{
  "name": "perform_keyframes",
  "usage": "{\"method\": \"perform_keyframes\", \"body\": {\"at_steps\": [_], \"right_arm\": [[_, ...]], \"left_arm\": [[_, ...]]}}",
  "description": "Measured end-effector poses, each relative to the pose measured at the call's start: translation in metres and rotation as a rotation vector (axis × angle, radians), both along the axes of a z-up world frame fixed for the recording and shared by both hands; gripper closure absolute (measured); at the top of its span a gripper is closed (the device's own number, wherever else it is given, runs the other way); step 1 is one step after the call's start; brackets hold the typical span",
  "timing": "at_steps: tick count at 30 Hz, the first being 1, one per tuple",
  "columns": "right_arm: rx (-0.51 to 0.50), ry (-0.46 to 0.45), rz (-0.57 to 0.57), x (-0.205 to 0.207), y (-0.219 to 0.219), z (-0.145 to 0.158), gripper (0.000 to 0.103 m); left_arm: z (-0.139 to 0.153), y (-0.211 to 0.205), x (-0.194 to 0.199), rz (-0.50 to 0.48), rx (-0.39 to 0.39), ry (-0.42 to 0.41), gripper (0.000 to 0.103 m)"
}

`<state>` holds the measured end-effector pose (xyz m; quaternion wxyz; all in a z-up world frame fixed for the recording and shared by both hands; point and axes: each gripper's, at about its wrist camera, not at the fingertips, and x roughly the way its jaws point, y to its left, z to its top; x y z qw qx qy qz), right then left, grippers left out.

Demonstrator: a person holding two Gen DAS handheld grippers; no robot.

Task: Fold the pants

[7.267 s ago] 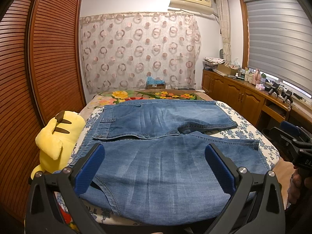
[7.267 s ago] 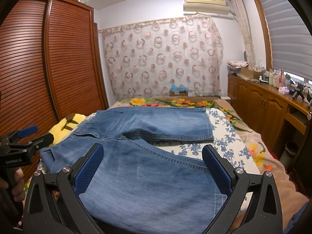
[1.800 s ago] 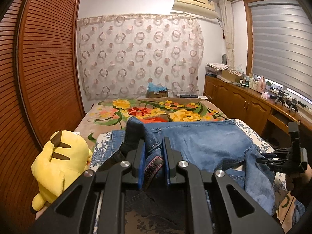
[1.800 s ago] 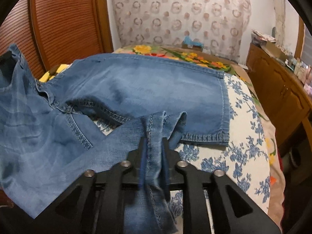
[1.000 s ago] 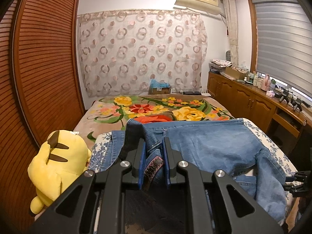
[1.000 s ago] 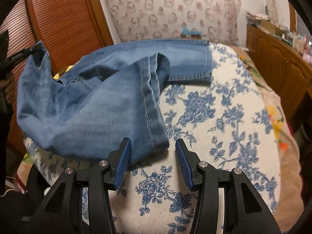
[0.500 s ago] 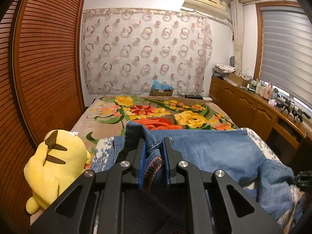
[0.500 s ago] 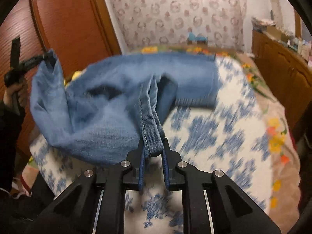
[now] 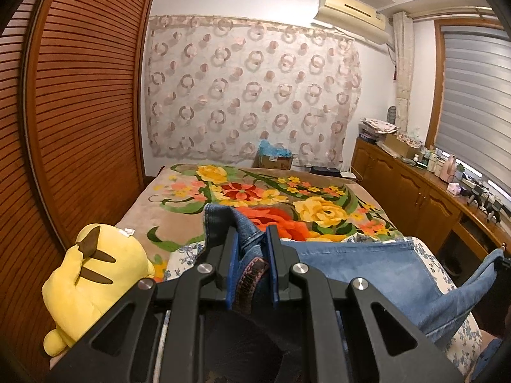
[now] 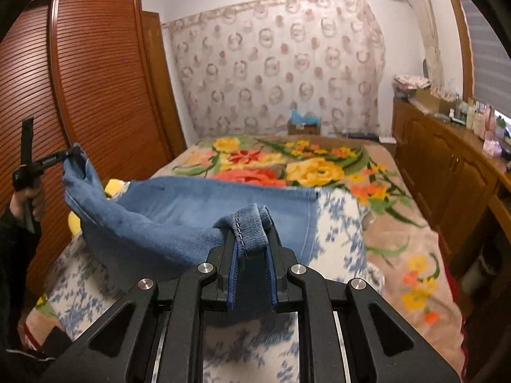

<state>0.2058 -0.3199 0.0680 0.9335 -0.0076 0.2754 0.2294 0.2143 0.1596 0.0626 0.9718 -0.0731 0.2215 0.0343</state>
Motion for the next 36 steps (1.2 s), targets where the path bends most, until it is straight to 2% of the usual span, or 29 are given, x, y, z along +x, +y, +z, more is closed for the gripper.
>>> {"method": "perform_keyframes", "body": {"at_steps": [6, 12, 18, 25, 30, 36], "right_arm": [[-0.016, -0.039, -0.012, 0.021, 0.007, 0.013, 0.09], [-0.041, -0.051, -0.013, 0.043, 0.015, 0.017, 0.09], [-0.078, -0.014, -0.045, 0.075, 0.025, 0.006, 0.09], [-0.115, -0.014, -0.066, 0.102, 0.037, 0.003, 0.09], [-0.178, 0.006, -0.075, 0.128, 0.05, -0.014, 0.09], [-0.203, 0.045, -0.087, 0.159, 0.056, -0.036, 0.09]], "left_arm": [[0.001, 0.007, 0.022, 0.016, 0.004, 0.013, 0.089], [-0.013, 0.013, 0.056, 0.023, 0.002, 0.056, 0.089], [-0.029, 0.019, 0.083, 0.022, -0.012, 0.09, 0.089], [-0.04, 0.028, 0.106, 0.027, -0.023, 0.11, 0.088], [-0.056, 0.035, 0.122, 0.04, -0.039, 0.144, 0.088], [-0.072, 0.035, 0.134, 0.047, -0.033, 0.184, 0.085]]}}
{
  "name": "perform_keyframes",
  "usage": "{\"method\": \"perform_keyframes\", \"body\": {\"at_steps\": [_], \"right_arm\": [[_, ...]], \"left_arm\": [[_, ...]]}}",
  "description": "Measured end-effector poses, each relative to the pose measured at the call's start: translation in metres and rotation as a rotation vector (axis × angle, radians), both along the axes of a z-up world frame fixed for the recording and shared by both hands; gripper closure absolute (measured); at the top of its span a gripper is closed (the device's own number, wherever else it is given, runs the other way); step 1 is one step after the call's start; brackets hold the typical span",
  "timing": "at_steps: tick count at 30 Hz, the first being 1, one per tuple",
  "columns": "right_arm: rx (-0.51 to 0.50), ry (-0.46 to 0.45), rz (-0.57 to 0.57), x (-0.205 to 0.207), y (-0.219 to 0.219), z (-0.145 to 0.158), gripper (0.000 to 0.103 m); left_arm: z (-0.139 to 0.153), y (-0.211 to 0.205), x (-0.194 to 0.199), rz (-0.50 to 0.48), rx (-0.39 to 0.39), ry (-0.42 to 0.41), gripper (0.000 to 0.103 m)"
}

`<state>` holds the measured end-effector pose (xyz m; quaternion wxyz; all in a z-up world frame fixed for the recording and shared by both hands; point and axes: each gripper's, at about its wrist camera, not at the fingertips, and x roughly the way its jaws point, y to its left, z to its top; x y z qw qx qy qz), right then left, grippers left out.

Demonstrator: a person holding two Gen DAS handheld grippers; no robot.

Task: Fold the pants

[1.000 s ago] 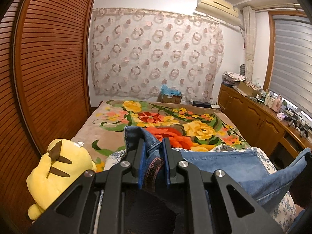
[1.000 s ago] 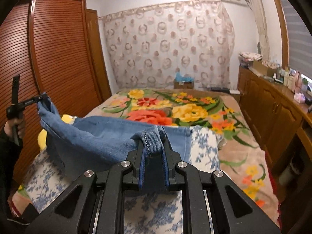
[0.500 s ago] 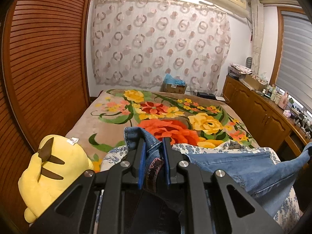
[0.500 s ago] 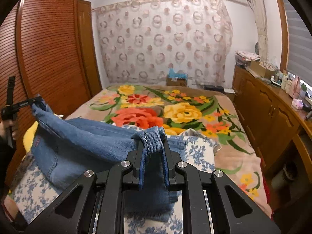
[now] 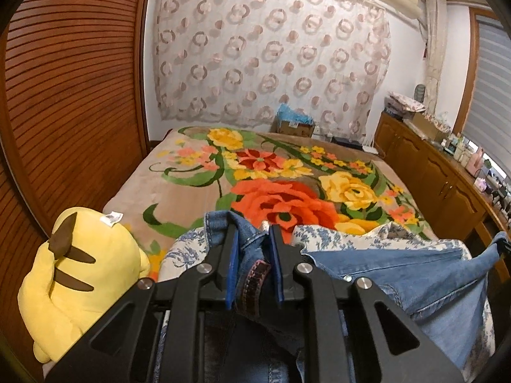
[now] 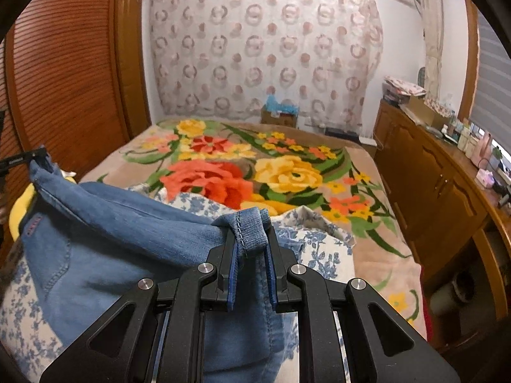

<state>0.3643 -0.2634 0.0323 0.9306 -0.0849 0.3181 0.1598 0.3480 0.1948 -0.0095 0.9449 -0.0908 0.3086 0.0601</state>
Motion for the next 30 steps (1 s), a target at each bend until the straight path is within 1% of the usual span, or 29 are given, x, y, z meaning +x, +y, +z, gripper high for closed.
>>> {"method": "perform_keyframes", "body": {"at_steps": [3, 4, 6, 8, 11, 13, 15, 18, 22, 24, 25, 26, 27, 28, 30], "right_arm": [[-0.002, 0.026, -0.01, 0.015, 0.0, -0.012, 0.09], [-0.007, 0.031, -0.015, 0.02, 0.001, -0.015, 0.09], [-0.018, 0.048, -0.024, 0.029, 0.002, -0.023, 0.09], [-0.024, 0.056, -0.031, 0.034, 0.001, -0.027, 0.09], [-0.028, 0.044, -0.052, 0.039, -0.002, -0.03, 0.09], [-0.02, 0.042, -0.08, 0.041, -0.007, -0.03, 0.09], [-0.007, 0.054, -0.099, 0.045, -0.01, -0.034, 0.09], [-0.019, 0.081, -0.112, 0.051, -0.009, -0.042, 0.09], [-0.029, 0.102, -0.101, 0.052, -0.006, -0.047, 0.09], [-0.019, 0.096, -0.103, 0.048, -0.009, -0.045, 0.079], [-0.008, 0.092, -0.101, 0.045, -0.012, -0.043, 0.075], [0.002, 0.093, -0.096, 0.044, -0.014, -0.041, 0.065], [0.015, 0.099, -0.084, 0.043, -0.017, -0.04, 0.058], [0.026, 0.102, -0.073, 0.04, -0.019, -0.039, 0.056], [0.015, 0.108, -0.068, 0.037, -0.023, -0.041, 0.055]], "left_arm": [[-0.003, 0.006, -0.002, 0.02, 0.001, 0.005, 0.082], [-0.002, 0.009, -0.003, 0.022, -0.006, 0.004, 0.079], [0.001, 0.012, -0.009, 0.01, -0.032, 0.006, 0.064], [0.003, 0.013, -0.013, -0.002, -0.033, 0.007, 0.057], [0.003, 0.009, -0.023, -0.03, -0.033, 0.014, 0.048], [-0.001, 0.0, -0.031, -0.057, -0.031, 0.028, 0.047], [-0.004, -0.011, -0.037, -0.068, -0.009, 0.044, 0.047], [-0.01, -0.03, -0.047, -0.1, 0.024, 0.06, 0.047], [-0.016, -0.055, -0.059, -0.159, 0.032, 0.08, 0.047], [-0.018, -0.068, -0.067, -0.186, 0.023, 0.081, 0.047], [-0.02, -0.074, -0.07, -0.201, 0.017, 0.086, 0.047], [-0.021, -0.079, -0.071, -0.213, 0.014, 0.089, 0.047], [-0.023, -0.086, -0.074, -0.227, 0.014, 0.093, 0.047], [-0.024, -0.089, -0.075, -0.233, 0.014, 0.095, 0.047], [-0.031, -0.101, -0.079, -0.255, 0.019, 0.104, 0.047]]}}
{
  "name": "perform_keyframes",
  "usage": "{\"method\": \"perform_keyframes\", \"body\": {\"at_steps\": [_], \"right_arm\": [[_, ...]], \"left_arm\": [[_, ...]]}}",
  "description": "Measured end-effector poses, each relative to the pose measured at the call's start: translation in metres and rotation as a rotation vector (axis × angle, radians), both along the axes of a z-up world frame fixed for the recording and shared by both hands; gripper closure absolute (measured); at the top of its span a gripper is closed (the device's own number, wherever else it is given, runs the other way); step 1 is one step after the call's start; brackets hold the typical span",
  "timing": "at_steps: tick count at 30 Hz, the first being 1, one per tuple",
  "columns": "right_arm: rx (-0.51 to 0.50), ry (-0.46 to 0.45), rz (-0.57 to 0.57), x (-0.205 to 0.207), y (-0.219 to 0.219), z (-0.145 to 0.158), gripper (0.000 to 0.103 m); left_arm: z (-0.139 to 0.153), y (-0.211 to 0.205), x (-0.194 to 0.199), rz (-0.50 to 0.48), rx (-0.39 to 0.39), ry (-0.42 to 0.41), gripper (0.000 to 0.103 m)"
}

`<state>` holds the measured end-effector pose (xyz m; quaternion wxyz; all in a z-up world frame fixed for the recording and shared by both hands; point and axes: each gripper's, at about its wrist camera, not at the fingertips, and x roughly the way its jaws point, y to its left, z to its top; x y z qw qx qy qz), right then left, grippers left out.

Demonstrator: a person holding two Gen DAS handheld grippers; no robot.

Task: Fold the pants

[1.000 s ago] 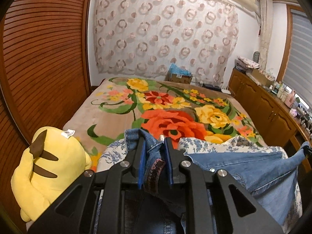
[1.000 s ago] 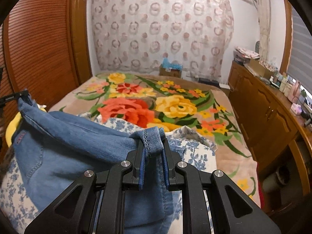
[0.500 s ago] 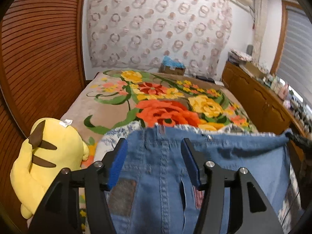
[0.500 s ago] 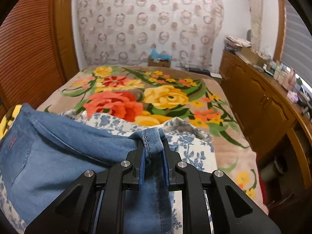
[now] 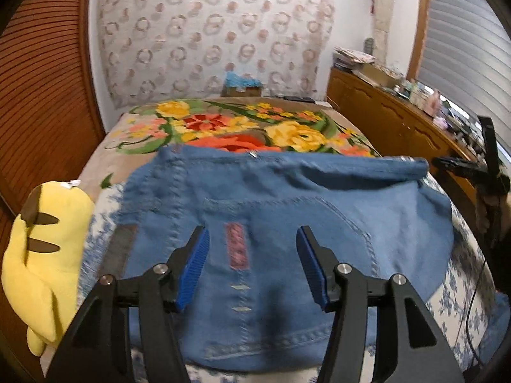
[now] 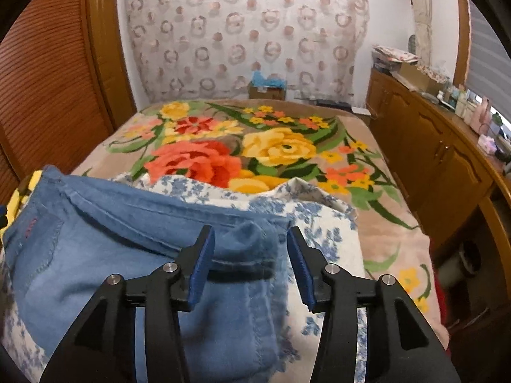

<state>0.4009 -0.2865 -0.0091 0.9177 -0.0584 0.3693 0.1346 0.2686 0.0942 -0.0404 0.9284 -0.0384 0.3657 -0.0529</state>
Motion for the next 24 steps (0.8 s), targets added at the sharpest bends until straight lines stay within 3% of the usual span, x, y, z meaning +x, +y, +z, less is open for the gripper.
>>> {"method": "perform_keyframes", "body": {"at_steps": [6, 14, 17, 22, 23, 24], "right_arm": [[-0.024, 0.099, 0.072, 0.006, 0.005, -0.026, 0.054], [-0.126, 0.113, 0.109, 0.022, 0.022, -0.045, 0.054], [-0.112, 0.11, 0.111, 0.031, 0.021, -0.045, 0.055], [-0.035, 0.105, 0.119, 0.049, 0.018, -0.035, 0.084], [-0.009, 0.099, 0.12, 0.053, 0.017, -0.032, 0.098], [0.01, 0.083, 0.114, 0.055, 0.016, -0.028, 0.099]], "left_arm": [[-0.019, -0.02, 0.004, -0.047, 0.006, 0.077, 0.047], [-0.037, -0.028, 0.005, -0.052, 0.011, 0.13, 0.046], [-0.037, -0.032, 0.003, -0.05, 0.03, 0.124, 0.046], [-0.042, -0.042, -0.001, -0.05, 0.095, 0.101, 0.044], [-0.043, -0.043, -0.002, -0.051, 0.104, 0.094, 0.044], [-0.043, -0.042, -0.003, -0.05, 0.102, 0.087, 0.044]]}}
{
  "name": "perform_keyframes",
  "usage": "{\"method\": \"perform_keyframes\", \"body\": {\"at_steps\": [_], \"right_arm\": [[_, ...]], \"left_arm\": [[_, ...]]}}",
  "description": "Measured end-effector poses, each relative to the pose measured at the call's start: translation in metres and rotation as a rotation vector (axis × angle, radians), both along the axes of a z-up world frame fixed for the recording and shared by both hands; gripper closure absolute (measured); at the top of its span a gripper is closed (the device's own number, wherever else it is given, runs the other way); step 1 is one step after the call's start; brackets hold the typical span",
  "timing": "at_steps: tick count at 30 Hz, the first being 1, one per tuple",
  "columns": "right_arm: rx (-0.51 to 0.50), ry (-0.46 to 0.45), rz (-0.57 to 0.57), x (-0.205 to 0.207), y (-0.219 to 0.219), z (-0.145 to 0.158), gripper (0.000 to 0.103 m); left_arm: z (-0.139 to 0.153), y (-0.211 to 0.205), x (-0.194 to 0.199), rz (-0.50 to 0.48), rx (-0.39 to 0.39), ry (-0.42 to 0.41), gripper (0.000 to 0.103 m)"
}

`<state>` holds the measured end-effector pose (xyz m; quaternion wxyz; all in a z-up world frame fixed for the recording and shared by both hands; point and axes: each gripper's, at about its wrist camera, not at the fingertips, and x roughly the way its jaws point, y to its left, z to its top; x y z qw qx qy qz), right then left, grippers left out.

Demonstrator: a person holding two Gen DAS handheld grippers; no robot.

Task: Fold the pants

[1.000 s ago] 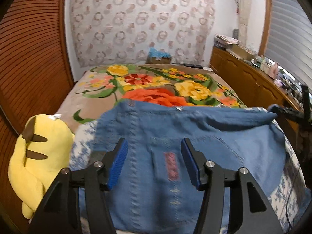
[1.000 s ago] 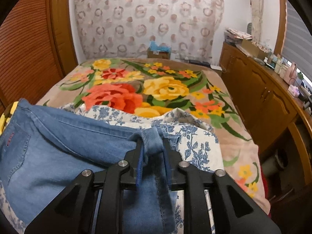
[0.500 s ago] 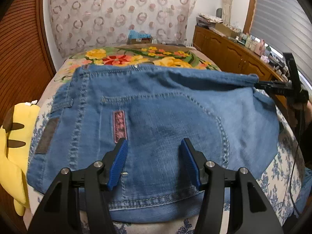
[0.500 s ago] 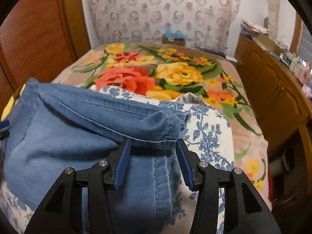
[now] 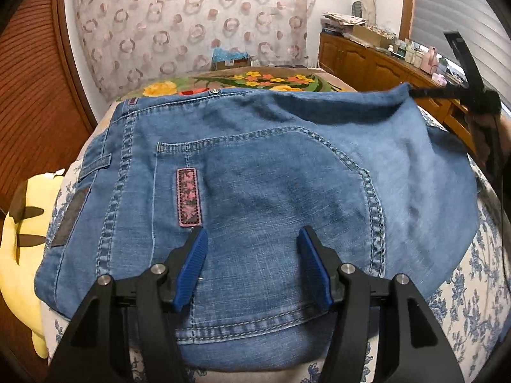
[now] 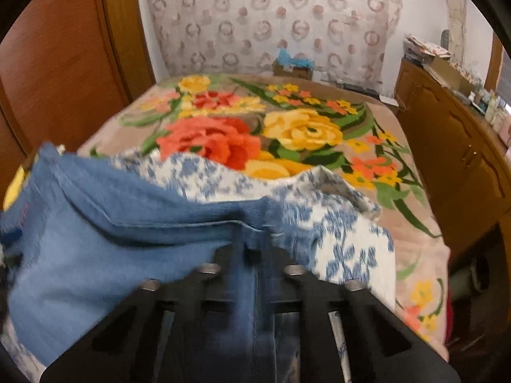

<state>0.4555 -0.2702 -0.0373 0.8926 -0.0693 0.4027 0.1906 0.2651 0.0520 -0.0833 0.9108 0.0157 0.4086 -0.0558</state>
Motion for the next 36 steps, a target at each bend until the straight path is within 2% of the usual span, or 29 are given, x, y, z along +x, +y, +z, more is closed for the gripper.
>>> {"method": "perform_keyframes", "body": {"at_steps": [5, 8, 10, 11, 13, 17, 22, 28, 29, 30, 31, 36], "right_arm": [[0.033, -0.057, -0.148, 0.006, -0.011, 0.017, 0.1], [-0.005, -0.055, -0.177, 0.004, -0.01, 0.018, 0.099], [0.005, -0.039, -0.184, -0.001, -0.017, 0.019, 0.087], [0.024, -0.03, -0.181, -0.006, -0.022, 0.021, 0.075], [0.049, -0.019, -0.164, -0.02, -0.03, 0.023, 0.072], [0.024, 0.025, -0.122, -0.054, -0.039, 0.016, 0.069], [0.008, 0.075, -0.105, -0.082, -0.041, 0.0, 0.069], [0.046, 0.141, -0.106, -0.097, -0.04, -0.015, 0.069], [0.049, 0.146, -0.1, -0.099, -0.039, -0.016, 0.071], [0.047, 0.145, -0.092, -0.1, -0.038, -0.016, 0.088], [0.049, 0.144, -0.08, -0.103, -0.036, -0.014, 0.093], [0.108, 0.069, -0.07, -0.128, -0.039, 0.018, 0.097]], "left_arm": [[0.001, 0.005, -0.003, 0.001, -0.012, -0.006, 0.044], [0.002, 0.01, -0.005, -0.008, -0.017, 0.016, 0.044], [0.005, 0.011, -0.007, -0.021, -0.048, 0.014, 0.044], [0.007, 0.012, -0.009, -0.029, -0.068, 0.012, 0.044], [0.009, 0.013, -0.012, -0.03, -0.076, 0.01, 0.044], [0.01, 0.013, -0.016, -0.024, -0.073, 0.013, 0.044], [0.01, 0.011, -0.02, -0.028, -0.092, 0.009, 0.044], [0.012, 0.01, -0.024, -0.028, -0.101, 0.005, 0.044], [0.012, 0.009, -0.025, -0.026, -0.1, 0.005, 0.044], [0.012, 0.009, -0.025, -0.023, -0.1, 0.005, 0.044], [0.013, 0.009, -0.025, -0.021, -0.101, 0.005, 0.044], [0.018, 0.016, -0.03, -0.008, -0.105, -0.009, 0.044]]}}
